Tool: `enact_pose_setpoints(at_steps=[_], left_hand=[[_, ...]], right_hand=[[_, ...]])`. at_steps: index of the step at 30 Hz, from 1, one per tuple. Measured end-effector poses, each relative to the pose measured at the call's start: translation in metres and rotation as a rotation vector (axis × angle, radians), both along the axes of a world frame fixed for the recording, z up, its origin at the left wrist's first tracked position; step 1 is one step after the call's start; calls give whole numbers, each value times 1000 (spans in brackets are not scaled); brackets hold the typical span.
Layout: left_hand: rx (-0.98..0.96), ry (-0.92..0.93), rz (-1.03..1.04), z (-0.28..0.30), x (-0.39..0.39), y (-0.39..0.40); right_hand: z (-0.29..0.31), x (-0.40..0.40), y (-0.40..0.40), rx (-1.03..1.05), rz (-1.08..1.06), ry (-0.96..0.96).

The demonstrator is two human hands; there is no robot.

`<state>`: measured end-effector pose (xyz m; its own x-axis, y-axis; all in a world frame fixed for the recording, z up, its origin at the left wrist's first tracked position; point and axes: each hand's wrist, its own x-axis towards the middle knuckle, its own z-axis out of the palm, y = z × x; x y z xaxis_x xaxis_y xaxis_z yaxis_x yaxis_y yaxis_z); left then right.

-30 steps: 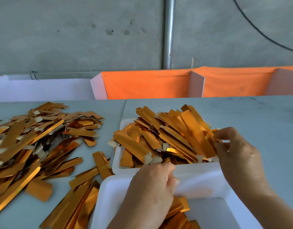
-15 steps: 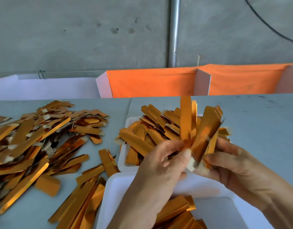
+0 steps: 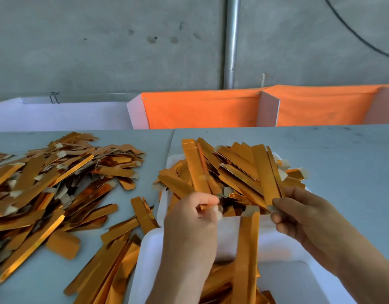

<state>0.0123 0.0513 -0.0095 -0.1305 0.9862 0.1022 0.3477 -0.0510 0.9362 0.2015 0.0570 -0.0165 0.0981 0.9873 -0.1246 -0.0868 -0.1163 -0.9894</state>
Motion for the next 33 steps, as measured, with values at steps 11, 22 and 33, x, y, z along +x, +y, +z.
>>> enact_pose_setpoints(at_steps=[11, 22, 33], left_hand=[[25, -246, -269, 12, 7, -8], [-90, -69, -314, 13, 4, -14], [340, 329, -343, 5, 13, -12]], right_hand=[[14, -14, -10, 118, 343, 100], [17, -12, -12, 256, 237, -119], [11, -12, -10, 312, 219, -25]])
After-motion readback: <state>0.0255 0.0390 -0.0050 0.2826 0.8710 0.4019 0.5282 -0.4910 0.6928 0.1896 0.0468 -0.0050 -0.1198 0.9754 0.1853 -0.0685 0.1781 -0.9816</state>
